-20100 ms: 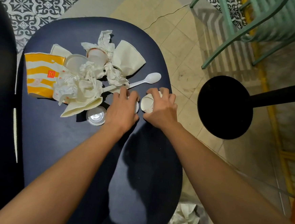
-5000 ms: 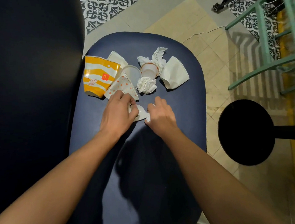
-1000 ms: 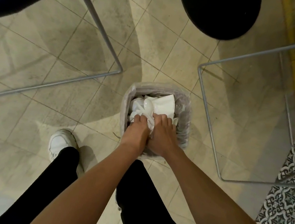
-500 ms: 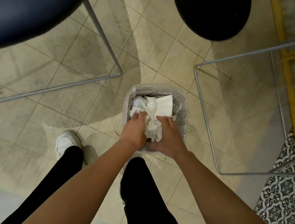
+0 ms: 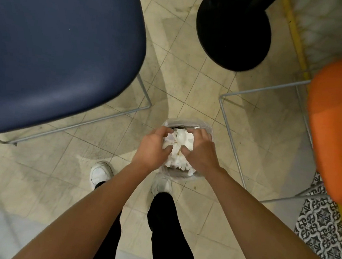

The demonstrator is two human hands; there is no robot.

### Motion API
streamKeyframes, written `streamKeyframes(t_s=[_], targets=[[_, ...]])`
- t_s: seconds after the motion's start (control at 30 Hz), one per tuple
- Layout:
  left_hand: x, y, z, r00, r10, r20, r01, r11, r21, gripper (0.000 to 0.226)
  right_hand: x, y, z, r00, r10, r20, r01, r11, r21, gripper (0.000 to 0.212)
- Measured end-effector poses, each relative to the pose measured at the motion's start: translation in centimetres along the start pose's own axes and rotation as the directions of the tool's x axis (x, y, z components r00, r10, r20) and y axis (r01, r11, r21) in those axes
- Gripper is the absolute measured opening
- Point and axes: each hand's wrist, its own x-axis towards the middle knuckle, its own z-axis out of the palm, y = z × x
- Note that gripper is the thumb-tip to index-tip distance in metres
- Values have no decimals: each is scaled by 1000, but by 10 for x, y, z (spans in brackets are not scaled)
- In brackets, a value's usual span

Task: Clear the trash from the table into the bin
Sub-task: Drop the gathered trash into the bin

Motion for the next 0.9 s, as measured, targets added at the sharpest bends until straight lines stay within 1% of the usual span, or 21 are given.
streamKeyframes(t_s=[0.07,0.17,0.27,0.33,0.53,0.73,0.9], targets=[[-6,11,-25,999,30,-37,-31,999,-29,36,0,-22,-15,1000,-7,-23,8,999,35,48],[-14,25,-65,993,70,-93,-75,996,-49,34,2,-59,-40,999,-16,-29,17,999,44,46],[-19,38,-107,982,117,-151,-125,991,-41,32,7,-99,-63,998,-35,-49,38,998,48,45],[-21,44,-136,970,136,-201,-145,989,-30,30,12,-128,-77,995,-72,-71,76,995,58,44],[-17,50,-216,938,167,-305,-178,984,-6,25,34,-217,-103,981,-145,-131,155,985,70,42],[-6,40,-278,921,124,-369,-138,990,-12,26,60,-283,-114,969,-216,-117,220,975,17,41],[10,33,-316,899,56,-435,-70,997,-16,31,86,-318,-120,963,-255,-85,256,967,-3,40]])
